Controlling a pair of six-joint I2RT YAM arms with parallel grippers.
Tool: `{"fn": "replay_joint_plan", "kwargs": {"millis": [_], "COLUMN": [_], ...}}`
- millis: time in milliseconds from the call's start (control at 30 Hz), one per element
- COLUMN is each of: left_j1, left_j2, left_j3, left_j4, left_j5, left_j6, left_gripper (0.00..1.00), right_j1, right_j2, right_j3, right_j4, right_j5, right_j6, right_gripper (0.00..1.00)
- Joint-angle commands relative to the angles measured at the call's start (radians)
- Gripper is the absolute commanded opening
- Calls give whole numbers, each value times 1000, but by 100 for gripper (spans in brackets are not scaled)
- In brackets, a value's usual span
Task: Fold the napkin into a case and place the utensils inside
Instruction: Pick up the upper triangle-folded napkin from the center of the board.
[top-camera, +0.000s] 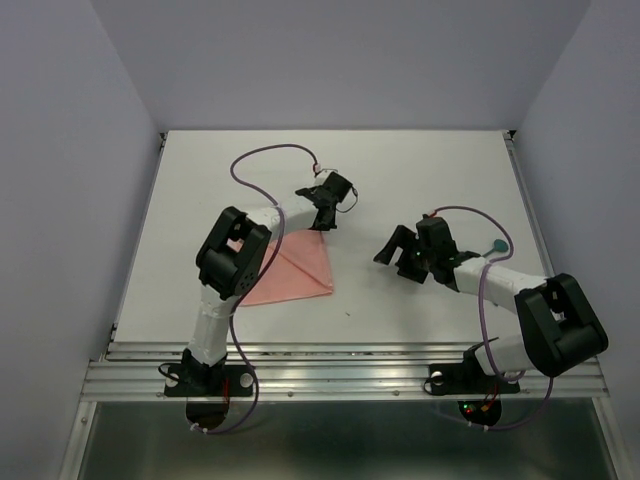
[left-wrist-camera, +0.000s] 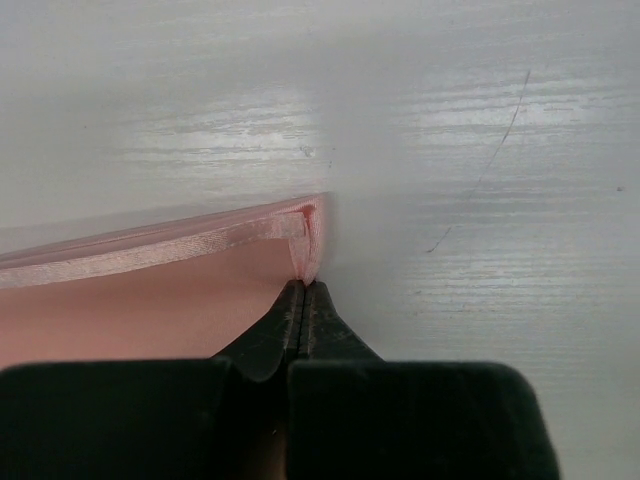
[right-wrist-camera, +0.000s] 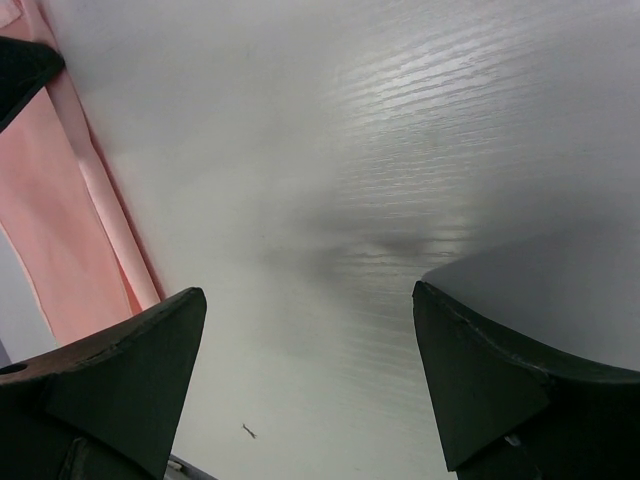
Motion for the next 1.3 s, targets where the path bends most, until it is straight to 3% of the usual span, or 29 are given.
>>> {"fn": "replay_joint_plan", "kwargs": {"millis": [0, 167, 433, 800, 900, 1067, 1133, 1267], "left_j1": [41, 66, 89, 110, 121, 130, 132, 132], "left_j2": [-25, -91, -146, -216, -235, -248, -246, -245], "left_j3": [-80, -88, -98, -106, -107, -100, -101, -104], "left_j4": [-95, -78, -58, -66, -61, -67, -69, -67], "left_j5": [157, 216, 283, 286, 292, 292, 295, 302], "left_j6": [8, -1, -7, -15, -18, -13, -12, -12], "left_gripper": [0, 0, 0, 0, 0, 0, 0, 0], "right_j1": [54, 187, 258, 330, 339, 339, 339, 339], "right_j2": [32, 136, 325, 471, 480, 474, 474, 480], "right_j3": [45, 98, 140, 200, 202, 193, 193, 196], "right_j4": [77, 167, 385, 436, 436, 431, 431, 431], "right_j5": [-124, -162, -312, -392, -389, -371, -366, -363], "right_j6": [-41, -35, 29, 66, 72, 80, 80, 85], "right_gripper": [89, 89, 89, 84, 80, 66, 56, 48]}}
